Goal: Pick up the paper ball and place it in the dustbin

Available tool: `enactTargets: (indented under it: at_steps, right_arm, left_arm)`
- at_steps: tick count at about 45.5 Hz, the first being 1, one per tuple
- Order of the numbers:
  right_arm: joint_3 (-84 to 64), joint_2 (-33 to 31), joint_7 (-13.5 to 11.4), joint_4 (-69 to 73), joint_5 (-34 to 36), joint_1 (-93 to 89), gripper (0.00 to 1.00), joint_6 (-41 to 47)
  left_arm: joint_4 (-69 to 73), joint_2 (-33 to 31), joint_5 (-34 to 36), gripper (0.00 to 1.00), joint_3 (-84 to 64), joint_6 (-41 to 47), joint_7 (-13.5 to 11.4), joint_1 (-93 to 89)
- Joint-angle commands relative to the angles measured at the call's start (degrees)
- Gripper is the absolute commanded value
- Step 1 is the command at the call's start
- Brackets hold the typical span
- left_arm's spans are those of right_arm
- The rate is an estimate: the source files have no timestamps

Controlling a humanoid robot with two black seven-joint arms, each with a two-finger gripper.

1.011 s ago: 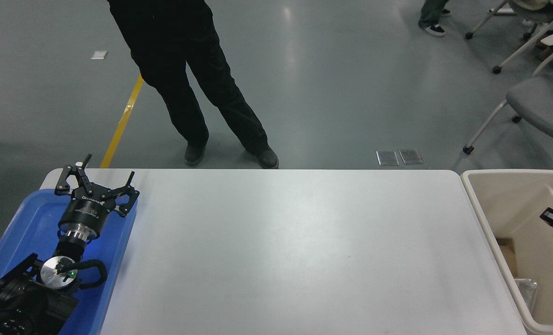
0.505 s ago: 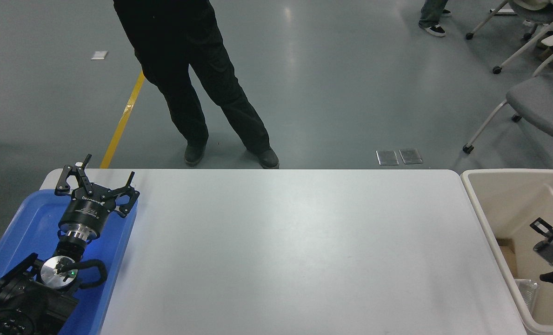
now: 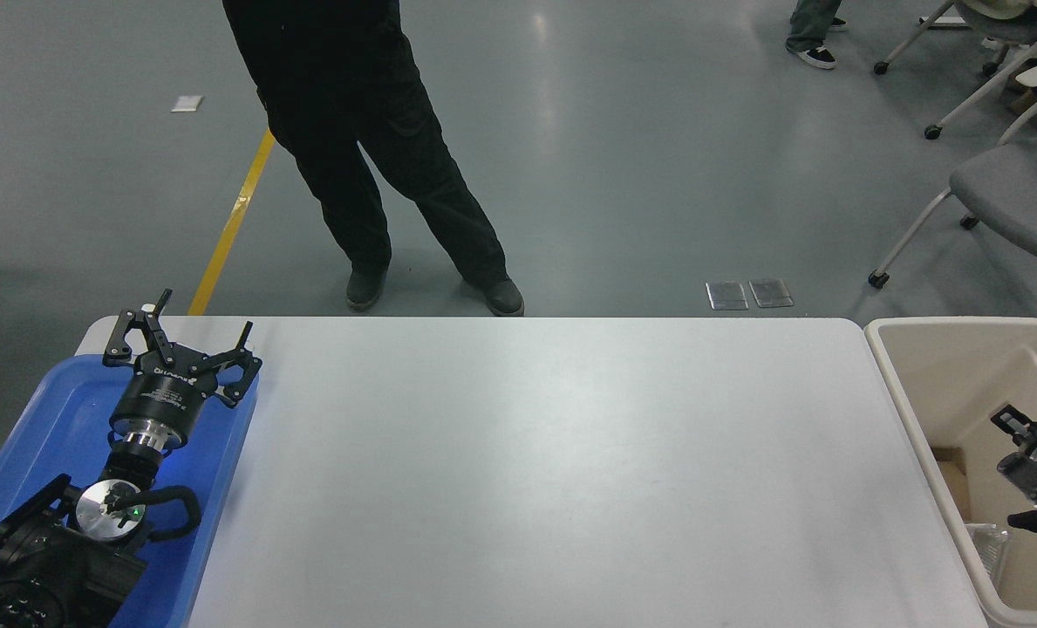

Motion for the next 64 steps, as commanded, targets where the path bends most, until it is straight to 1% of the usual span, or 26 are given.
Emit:
enactTargets:
  at_steps: [1,4,5,8,15,18,23,28,32,37,39,44,47,56,64]
  right_arm:
    - [-1.7,-7.3,-0.1,11.8,0.2,7.2,0.86,0.0]
    - [-5.0,-9.4,-0.1,15.8,0.2,10.7,0.86,0.2]
    - [-7.5,-10.3,-0.1,17.8,0.2,12.5,0.88,0.3]
    - [-13.7,-11.3,-0.1,22.5,0.2,18.0,1.00,0.7]
    - [-31.7,-11.8,0.0,38.4,0.3,34.3,1.00,2.0]
    - [-36.8,-11.6,0.0,44.5,0.2,40.0,1.00,2.0]
    - [-38.0,-11.0,0.0,52.7,0.4,46.8,1.00,2.9]
    - [-38.4,-9.7,0.0,59.1,0.4,55.2,1.00,8.8]
    - [-38.2,-7.5,0.0,60.5,0.7,60.3,1.00,18.2]
    - [-38.1,-6.1,0.1,60.5,0.8,67.9,1.00,32.5]
    - [-38.0,-4.4,0.1,60.5,0.8,71.4,1.00,38.9]
    - [-37.4,0.4,0.1,60.5,0.8,77.7,1.00,50.1]
    - [-36.9,2.1,0.1,60.5,1.4,80.6,1.00,52.6]
    - [-37.5,8.5,0.1,60.5,9.1,89.3,1.00,52.6]
    - [-37.4,11.3,0.1,60.2,9.6,89.6,1.00,52.6]
  left_arm:
    - [0.0,0.0,0.0,0.99,0.0,0.0,0.0,-0.1]
    - [0.0,0.0,0.0,0.99,0.0,0.0,0.1,-0.1]
    - [0.0,0.0,0.0,0.99,0.1,0.0,0.1,-0.1]
    - [0.0,0.0,0.0,0.99,0.1,0.0,0.1,-0.1]
    - [0.0,-0.1,0.1,0.99,0.2,0.0,0.1,-0.2]
    - [0.0,0.0,0.1,0.99,0.2,0.0,0.2,-0.2]
    - [-0.1,0.0,0.1,0.99,0.2,0.0,0.2,-0.2]
    - [0.0,0.0,0.1,0.99,0.2,0.0,0.2,-0.2]
    - [0.0,0.0,0.1,0.99,0.2,0.0,0.2,-0.2]
    - [0.0,0.0,0.1,0.99,0.2,0.0,0.2,-0.1]
    - [0.0,0.0,0.1,0.99,0.2,0.0,0.2,-0.1]
    - [0.0,0.0,0.0,0.99,0.1,0.0,0.1,0.0]
    - [0.0,0.0,0.0,0.99,0.1,0.0,0.1,0.0]
    - [0.0,0.0,0.0,0.99,0.1,0.0,0.1,0.0]
    - [0.0,0.0,0.1,0.99,0.1,0.0,0.2,-0.1]
